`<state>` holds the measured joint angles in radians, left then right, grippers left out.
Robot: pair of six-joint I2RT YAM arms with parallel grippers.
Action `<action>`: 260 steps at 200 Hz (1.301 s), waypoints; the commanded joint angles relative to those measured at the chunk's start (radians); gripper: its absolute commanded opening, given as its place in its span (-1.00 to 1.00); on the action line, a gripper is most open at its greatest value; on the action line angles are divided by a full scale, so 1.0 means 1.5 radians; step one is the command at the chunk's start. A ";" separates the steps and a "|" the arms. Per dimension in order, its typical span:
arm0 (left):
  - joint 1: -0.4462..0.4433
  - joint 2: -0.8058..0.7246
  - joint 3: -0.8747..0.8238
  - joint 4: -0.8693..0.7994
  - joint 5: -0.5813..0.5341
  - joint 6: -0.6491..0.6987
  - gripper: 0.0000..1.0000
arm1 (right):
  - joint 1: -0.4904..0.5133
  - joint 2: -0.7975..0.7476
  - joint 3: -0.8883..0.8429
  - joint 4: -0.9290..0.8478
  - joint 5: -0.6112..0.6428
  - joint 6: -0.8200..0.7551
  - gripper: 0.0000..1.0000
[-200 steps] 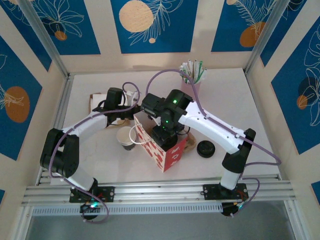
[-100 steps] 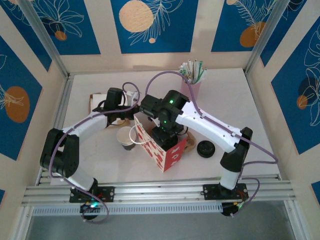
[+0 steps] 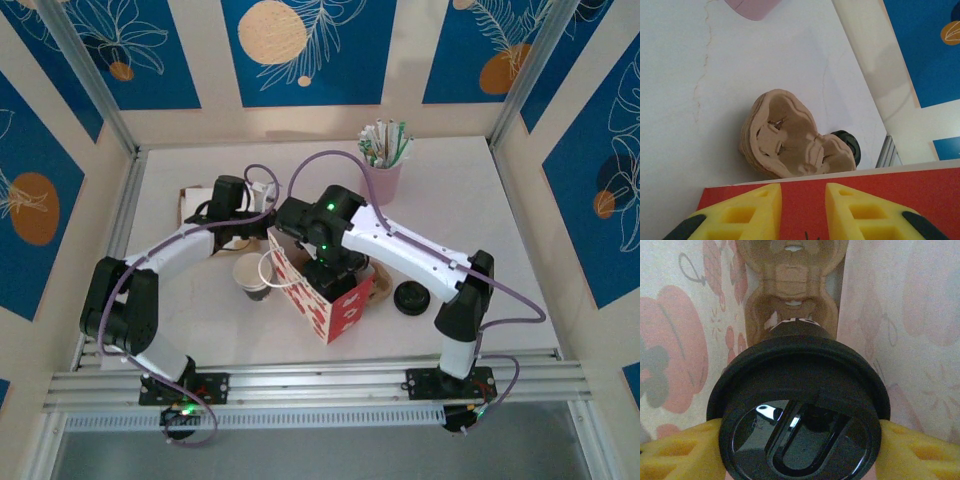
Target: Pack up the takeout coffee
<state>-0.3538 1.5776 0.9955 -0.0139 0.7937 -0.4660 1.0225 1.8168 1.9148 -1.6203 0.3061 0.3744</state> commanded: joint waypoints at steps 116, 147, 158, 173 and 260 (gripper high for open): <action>0.010 -0.018 -0.011 0.009 0.021 -0.001 -0.42 | -0.010 0.015 -0.039 -0.053 -0.031 -0.008 0.32; 0.011 -0.016 -0.009 0.009 0.021 -0.002 -0.42 | -0.011 0.015 -0.048 -0.038 -0.046 -0.015 0.32; 0.011 -0.016 -0.008 0.009 0.021 -0.004 -0.42 | -0.014 0.014 -0.055 -0.031 -0.052 -0.019 0.32; 0.011 -0.017 -0.009 0.010 0.021 -0.003 -0.42 | -0.019 0.013 -0.063 -0.022 -0.051 -0.020 0.31; 0.017 -0.050 -0.020 0.011 -0.010 -0.014 -0.15 | -0.029 -0.010 -0.077 0.017 -0.048 -0.028 0.31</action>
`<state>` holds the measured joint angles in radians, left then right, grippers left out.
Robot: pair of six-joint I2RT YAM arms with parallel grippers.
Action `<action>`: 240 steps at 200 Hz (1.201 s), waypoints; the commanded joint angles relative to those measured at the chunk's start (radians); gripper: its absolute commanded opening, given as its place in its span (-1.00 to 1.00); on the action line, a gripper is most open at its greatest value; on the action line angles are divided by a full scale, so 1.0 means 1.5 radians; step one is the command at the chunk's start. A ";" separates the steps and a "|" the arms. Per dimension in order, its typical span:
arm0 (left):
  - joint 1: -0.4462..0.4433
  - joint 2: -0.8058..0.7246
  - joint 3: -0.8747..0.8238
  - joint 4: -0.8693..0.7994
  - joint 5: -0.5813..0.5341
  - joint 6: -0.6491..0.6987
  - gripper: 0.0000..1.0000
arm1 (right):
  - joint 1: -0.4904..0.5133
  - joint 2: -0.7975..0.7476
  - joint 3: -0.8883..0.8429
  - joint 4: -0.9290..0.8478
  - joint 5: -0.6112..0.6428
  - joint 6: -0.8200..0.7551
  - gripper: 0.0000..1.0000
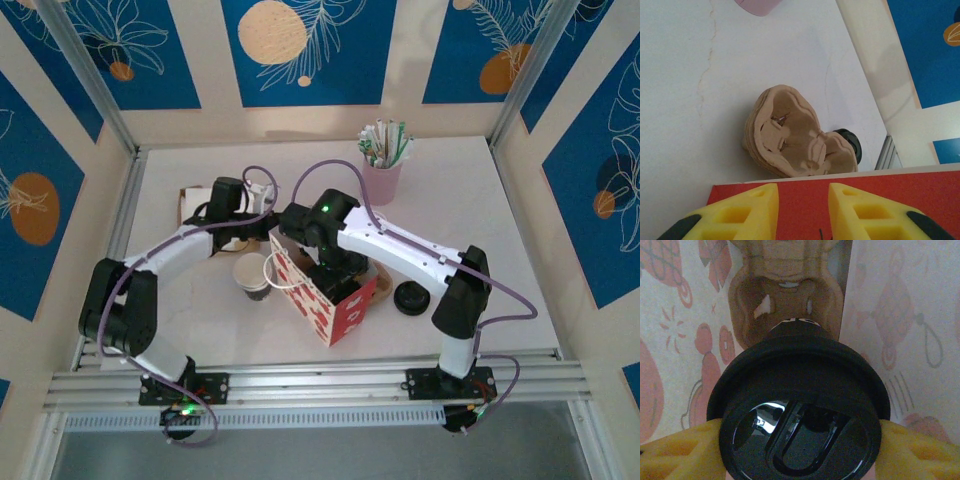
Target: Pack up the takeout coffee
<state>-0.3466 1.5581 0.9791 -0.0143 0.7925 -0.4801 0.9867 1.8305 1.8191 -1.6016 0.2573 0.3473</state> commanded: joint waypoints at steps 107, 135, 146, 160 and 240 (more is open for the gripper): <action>0.048 -0.295 -0.069 -0.140 -0.293 -0.001 1.00 | -0.011 -0.037 -0.026 0.041 -0.015 -0.018 0.30; 0.048 -0.407 -0.104 -0.176 -0.312 0.013 1.00 | -0.012 -0.046 -0.027 0.047 -0.014 -0.020 0.30; 0.048 -0.443 -0.109 -0.207 -0.323 0.012 1.00 | -0.012 -0.046 -0.027 0.048 -0.016 -0.022 0.30; 0.048 -0.483 -0.114 -0.238 -0.329 0.006 1.00 | -0.013 -0.047 -0.026 0.051 -0.017 -0.023 0.30; 0.048 -0.562 -0.169 -0.251 -0.307 -0.043 1.00 | -0.012 -0.062 -0.030 0.065 -0.009 -0.026 0.30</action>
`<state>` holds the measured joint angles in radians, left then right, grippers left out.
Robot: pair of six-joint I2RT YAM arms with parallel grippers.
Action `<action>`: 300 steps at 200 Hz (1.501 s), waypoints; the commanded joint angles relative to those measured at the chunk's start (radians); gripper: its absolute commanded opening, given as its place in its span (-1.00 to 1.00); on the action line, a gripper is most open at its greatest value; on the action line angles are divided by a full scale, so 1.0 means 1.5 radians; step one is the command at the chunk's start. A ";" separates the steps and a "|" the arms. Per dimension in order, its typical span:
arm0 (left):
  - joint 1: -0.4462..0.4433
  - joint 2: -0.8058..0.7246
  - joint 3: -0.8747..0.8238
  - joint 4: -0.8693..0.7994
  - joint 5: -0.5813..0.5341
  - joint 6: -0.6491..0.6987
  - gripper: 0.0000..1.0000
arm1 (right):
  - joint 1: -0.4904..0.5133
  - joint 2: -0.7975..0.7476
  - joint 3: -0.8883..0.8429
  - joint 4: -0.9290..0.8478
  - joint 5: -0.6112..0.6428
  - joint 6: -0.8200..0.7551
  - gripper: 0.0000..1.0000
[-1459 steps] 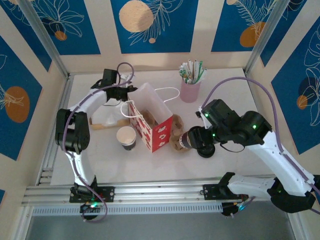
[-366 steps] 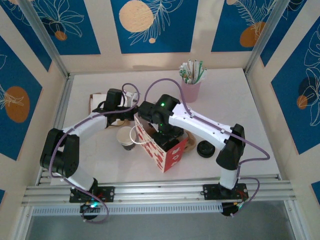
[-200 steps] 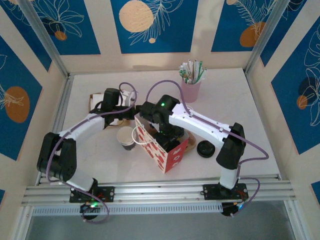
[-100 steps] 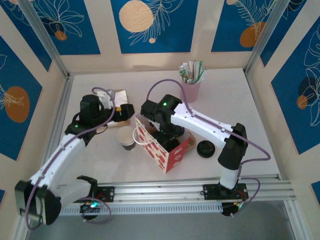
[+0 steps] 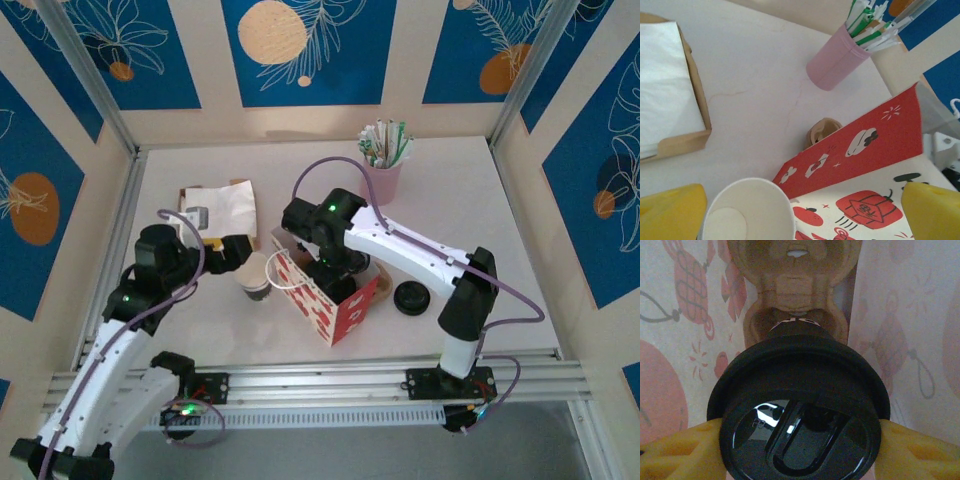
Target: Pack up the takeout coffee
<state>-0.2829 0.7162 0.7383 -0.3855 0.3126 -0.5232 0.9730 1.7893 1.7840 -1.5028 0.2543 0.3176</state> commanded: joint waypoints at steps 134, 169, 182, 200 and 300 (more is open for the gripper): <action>0.002 -0.057 0.018 0.022 0.103 -0.058 0.83 | 0.001 -0.057 -0.018 0.021 -0.002 -0.011 0.30; -0.001 -0.057 0.019 0.030 0.114 -0.059 0.83 | 0.001 -0.069 -0.024 0.032 0.001 -0.012 0.30; -0.002 -0.051 0.018 0.033 0.118 -0.061 0.83 | 0.000 -0.072 -0.028 0.035 -0.001 -0.012 0.30; -0.004 -0.046 0.016 0.036 0.119 -0.062 0.82 | 0.000 -0.073 -0.034 0.038 -0.002 -0.013 0.30; -0.009 -0.049 0.000 0.063 0.130 -0.058 0.90 | -0.005 -0.063 -0.040 0.039 -0.008 -0.012 0.30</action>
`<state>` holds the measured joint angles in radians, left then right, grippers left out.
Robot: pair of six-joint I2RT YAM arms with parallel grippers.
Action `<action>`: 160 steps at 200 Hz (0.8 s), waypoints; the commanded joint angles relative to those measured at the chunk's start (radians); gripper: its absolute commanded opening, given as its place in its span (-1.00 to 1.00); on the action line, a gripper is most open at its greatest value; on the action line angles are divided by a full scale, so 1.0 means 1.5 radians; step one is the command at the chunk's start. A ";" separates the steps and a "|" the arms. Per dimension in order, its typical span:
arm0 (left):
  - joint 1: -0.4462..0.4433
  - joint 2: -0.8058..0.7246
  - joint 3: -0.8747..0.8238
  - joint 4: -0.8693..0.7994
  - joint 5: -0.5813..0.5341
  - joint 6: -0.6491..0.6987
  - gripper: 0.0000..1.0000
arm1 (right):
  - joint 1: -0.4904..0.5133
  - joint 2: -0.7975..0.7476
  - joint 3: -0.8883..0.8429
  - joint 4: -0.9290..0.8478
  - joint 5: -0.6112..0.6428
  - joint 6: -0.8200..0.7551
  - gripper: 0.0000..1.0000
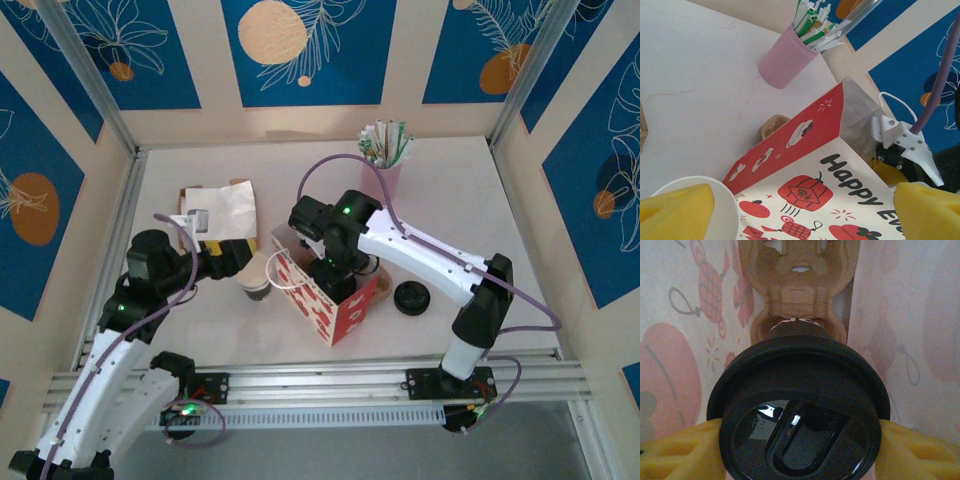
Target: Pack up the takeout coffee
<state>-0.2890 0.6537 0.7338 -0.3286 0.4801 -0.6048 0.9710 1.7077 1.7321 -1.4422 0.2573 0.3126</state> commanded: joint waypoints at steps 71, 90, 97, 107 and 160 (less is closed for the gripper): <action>-0.006 -0.005 -0.003 0.028 0.018 -0.002 1.00 | -0.007 -0.002 -0.009 -0.001 -0.015 -0.009 0.31; -0.006 -0.006 -0.003 0.028 0.018 -0.002 1.00 | -0.007 0.000 -0.006 -0.006 -0.017 -0.008 0.30; -0.006 -0.005 -0.003 0.028 0.018 -0.001 1.00 | -0.008 0.001 -0.004 -0.009 -0.018 -0.007 0.30; -0.006 -0.005 -0.003 0.028 0.018 -0.001 1.00 | -0.008 0.004 0.001 -0.015 -0.019 -0.004 0.30; -0.007 -0.004 -0.003 0.029 0.018 -0.001 1.00 | -0.014 0.011 0.005 -0.036 -0.028 0.002 0.30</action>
<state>-0.2924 0.6537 0.7338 -0.3210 0.4835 -0.6044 0.9585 1.7115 1.7313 -1.4555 0.2493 0.3111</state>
